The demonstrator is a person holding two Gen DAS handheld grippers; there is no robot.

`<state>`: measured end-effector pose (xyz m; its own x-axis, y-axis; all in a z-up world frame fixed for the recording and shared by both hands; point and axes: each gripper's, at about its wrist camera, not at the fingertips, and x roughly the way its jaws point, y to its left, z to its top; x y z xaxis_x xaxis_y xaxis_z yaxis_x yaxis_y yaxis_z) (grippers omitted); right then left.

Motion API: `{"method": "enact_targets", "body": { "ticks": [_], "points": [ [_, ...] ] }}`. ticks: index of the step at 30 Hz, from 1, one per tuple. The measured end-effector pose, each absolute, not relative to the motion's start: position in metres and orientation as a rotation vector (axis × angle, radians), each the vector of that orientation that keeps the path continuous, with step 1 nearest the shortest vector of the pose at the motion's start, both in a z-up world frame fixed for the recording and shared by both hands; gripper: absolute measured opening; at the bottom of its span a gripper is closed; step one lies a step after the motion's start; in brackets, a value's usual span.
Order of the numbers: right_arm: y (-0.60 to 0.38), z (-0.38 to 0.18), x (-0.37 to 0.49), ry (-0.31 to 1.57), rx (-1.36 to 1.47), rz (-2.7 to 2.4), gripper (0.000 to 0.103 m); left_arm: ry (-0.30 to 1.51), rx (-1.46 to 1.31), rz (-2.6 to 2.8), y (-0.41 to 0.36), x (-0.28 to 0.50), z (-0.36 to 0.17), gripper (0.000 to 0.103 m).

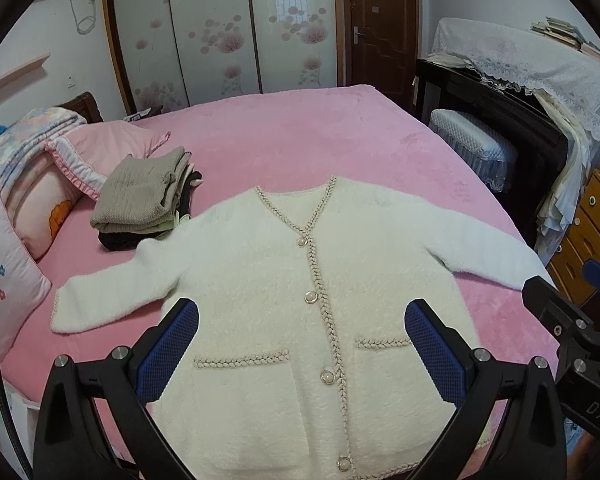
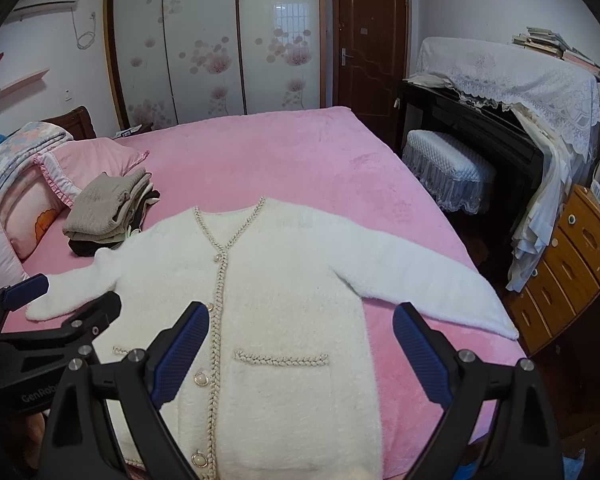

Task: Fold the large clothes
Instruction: 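Move both grippers over the white cardigan toward its sleeve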

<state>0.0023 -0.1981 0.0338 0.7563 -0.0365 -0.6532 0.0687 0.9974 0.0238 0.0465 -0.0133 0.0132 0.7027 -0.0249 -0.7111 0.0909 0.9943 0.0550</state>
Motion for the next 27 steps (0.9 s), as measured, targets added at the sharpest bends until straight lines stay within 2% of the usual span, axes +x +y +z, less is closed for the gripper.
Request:
{"method": "enact_targets", "body": {
  "ticks": [10,27],
  "points": [
    [-0.203,0.046,-0.008,0.676,0.045,-0.028,0.094,0.764,0.075,-0.059,-0.023,0.035,0.024,0.102],
    [-0.207,0.049,-0.026,0.688,0.028,0.010,0.094,0.825,0.068,-0.034,-0.029,0.012,0.024,0.102]
  ]
}}
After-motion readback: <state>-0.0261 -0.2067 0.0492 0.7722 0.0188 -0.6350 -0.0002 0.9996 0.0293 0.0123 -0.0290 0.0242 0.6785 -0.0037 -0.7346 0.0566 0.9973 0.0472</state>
